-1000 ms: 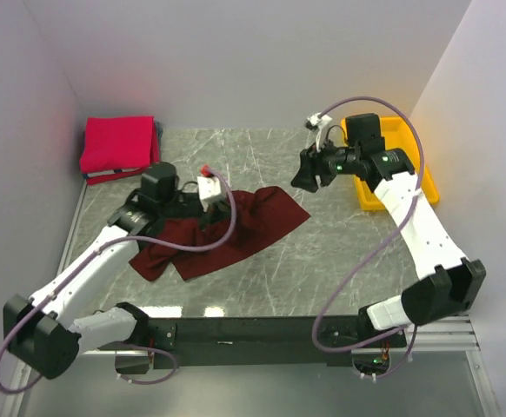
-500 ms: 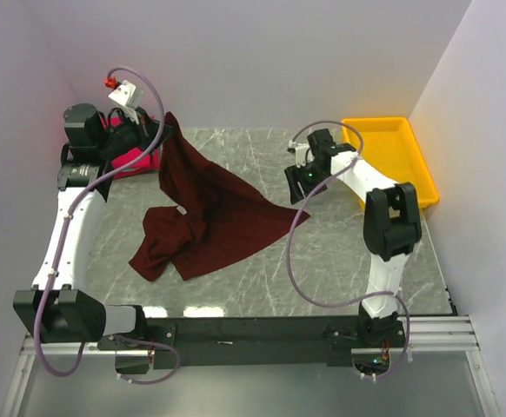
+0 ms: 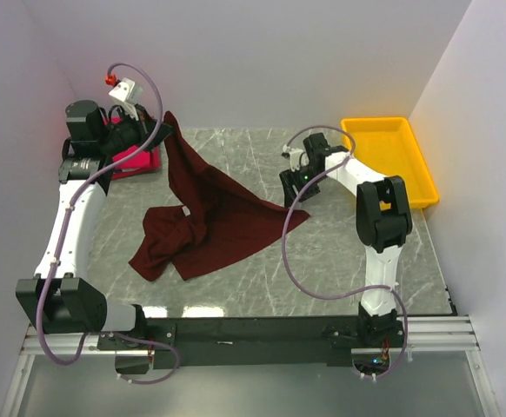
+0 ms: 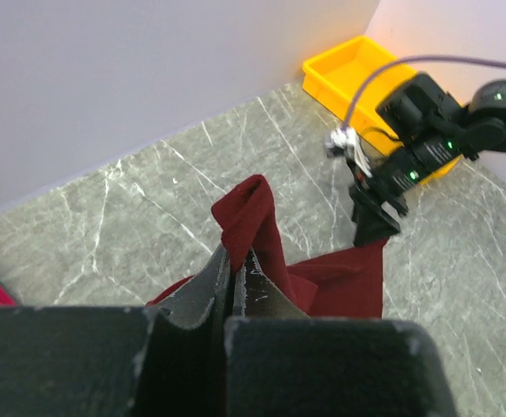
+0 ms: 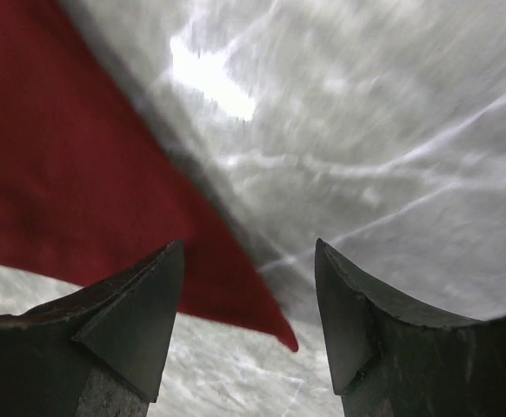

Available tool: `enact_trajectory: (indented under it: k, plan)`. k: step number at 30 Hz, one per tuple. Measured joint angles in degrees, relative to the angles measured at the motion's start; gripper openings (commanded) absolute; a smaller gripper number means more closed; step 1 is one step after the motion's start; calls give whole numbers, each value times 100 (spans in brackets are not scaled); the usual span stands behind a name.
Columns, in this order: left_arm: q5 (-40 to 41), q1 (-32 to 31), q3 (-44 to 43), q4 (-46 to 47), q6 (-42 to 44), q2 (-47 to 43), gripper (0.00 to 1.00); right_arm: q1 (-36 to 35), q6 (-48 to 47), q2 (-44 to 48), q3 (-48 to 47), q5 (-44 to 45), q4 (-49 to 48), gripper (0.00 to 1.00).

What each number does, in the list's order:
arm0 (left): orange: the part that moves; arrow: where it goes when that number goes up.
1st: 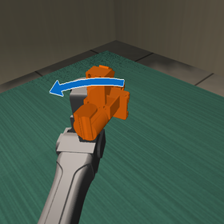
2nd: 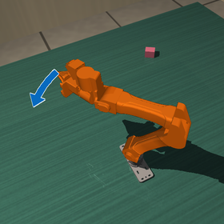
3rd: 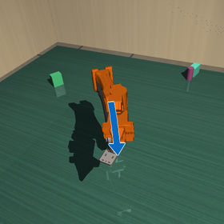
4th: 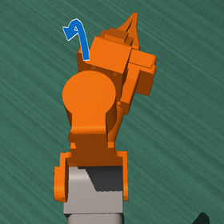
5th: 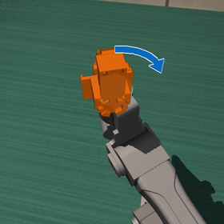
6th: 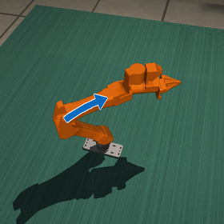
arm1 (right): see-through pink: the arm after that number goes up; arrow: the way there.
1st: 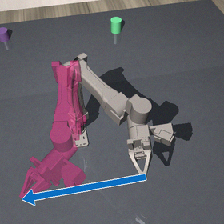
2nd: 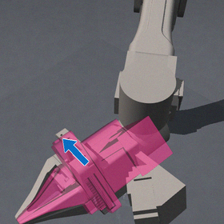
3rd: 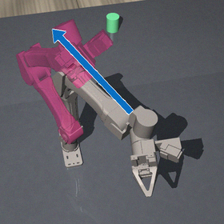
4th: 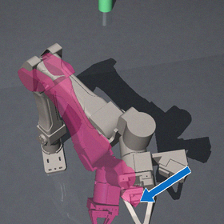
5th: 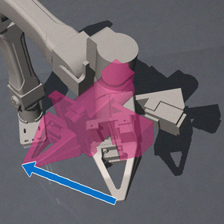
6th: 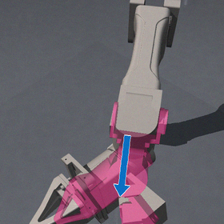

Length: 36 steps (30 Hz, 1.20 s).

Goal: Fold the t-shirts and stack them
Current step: Flatten the tshirt out

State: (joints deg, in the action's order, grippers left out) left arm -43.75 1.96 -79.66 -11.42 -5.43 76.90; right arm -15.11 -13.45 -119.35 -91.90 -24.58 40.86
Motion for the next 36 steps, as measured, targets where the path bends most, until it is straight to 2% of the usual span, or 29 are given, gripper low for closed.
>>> enact_trajectory:
  k: [4, 15, 25, 31, 34, 36]
  plan:
    - [13, 70, -205, -46, 28, 155, 1, 66, -208, 168, 409, -90, 76, 66]
    - [98, 173, -664, -116, 199, 601, 1, 986, -931, 503, 437, -866, 531, 63]
    - [184, 184, -754, -323, 426, 844, 1, 750, -1311, 501, 463, -1309, 844, 63]
    - [232, 199, -898, -380, 588, 1014, 1, 538, -1342, 472, 632, -907, 796, 63]
    - [254, 210, -1040, -433, 645, 1121, 1, 315, -1303, 404, 629, -533, 664, 55]
    - [260, 232, -1108, -457, 675, 1189, 1, 208, -1270, 330, 629, -398, 584, 30]
